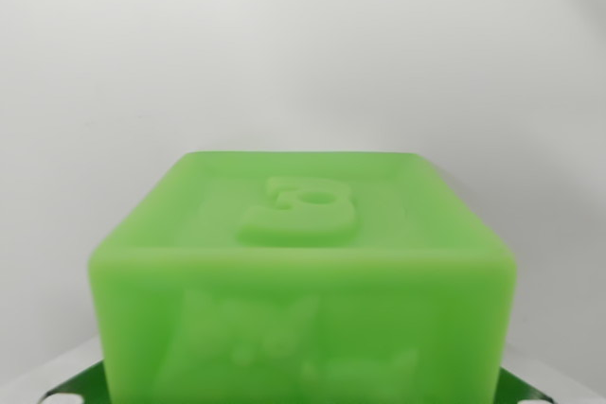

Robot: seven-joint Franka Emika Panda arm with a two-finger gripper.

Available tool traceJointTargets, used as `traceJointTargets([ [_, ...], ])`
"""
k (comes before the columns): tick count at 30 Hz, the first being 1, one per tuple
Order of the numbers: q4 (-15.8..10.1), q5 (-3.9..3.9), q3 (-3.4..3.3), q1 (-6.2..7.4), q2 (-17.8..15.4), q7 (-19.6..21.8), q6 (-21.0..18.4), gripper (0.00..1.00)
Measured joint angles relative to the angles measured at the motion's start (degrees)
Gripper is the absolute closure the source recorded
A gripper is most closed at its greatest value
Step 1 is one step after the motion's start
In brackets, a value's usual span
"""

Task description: Stack cube

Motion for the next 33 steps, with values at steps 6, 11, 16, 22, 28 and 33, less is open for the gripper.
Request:
traceJointTargets([
  [6,0.0,0.0,0.0,0.0,0.0,0.0,-0.01,1.0],
  [11,-0.04,0.0,0.0,0.0,-0.16,0.0,-0.09,1.0],
  [16,-0.24,0.0,0.0,0.0,-0.71,0.0,-0.29,1.0],
  [22,-0.47,0.0,0.0,0.0,-1.43,0.0,-0.74,1.0],
  [28,-0.8,0.0,0.0,0.0,-2.55,0.0,-1.5,1.0],
  [33,-1.22,0.0,0.0,0.0,-3.68,0.0,-2.25,1.0],
])
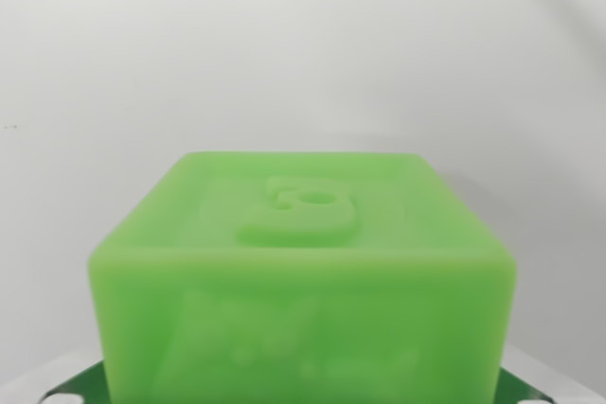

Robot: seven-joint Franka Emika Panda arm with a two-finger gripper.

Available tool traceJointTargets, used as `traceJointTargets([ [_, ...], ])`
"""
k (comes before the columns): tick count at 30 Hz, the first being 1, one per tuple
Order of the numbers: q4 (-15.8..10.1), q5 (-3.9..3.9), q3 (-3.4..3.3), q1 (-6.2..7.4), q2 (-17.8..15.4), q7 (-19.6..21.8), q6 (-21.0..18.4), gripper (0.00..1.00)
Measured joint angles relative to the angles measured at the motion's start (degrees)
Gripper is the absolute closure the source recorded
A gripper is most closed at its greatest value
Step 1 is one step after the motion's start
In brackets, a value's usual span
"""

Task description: Stack cube

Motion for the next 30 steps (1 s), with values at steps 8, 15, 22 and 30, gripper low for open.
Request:
traceJointTargets([
  [8,-0.56,0.0,0.0,0.0,-2.02,0.0,-1.42,1.0],
  [15,-0.88,0.0,0.0,0.0,-3.74,0.0,-2.75,1.0],
  [22,-1.13,0.0,0.0,0.0,-5.8,0.0,-4.53,1.0],
  [30,-1.38,0.0,0.0,0.0,-8.28,0.0,-6.71,1.0],
])
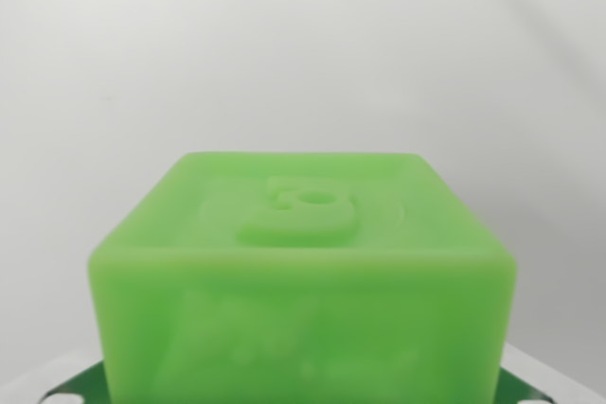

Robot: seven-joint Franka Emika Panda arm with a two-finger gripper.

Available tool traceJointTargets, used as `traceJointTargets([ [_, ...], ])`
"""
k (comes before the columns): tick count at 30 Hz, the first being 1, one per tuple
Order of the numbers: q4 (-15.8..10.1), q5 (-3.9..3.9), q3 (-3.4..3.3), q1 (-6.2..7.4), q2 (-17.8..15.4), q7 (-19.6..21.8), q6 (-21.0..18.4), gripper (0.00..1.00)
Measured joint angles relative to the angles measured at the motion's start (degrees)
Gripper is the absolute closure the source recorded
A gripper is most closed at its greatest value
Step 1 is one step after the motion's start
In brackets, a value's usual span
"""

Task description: Stack cube

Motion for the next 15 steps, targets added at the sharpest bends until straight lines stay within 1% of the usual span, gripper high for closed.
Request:
traceJointTargets([
  [11,0.01,0.0,0.0,0.0,-3.36,0.02,-3.22,1.0],
  [15,-0.93,0.0,-0.04,0.04,-4.23,1.0,-3.29,1.0],
])
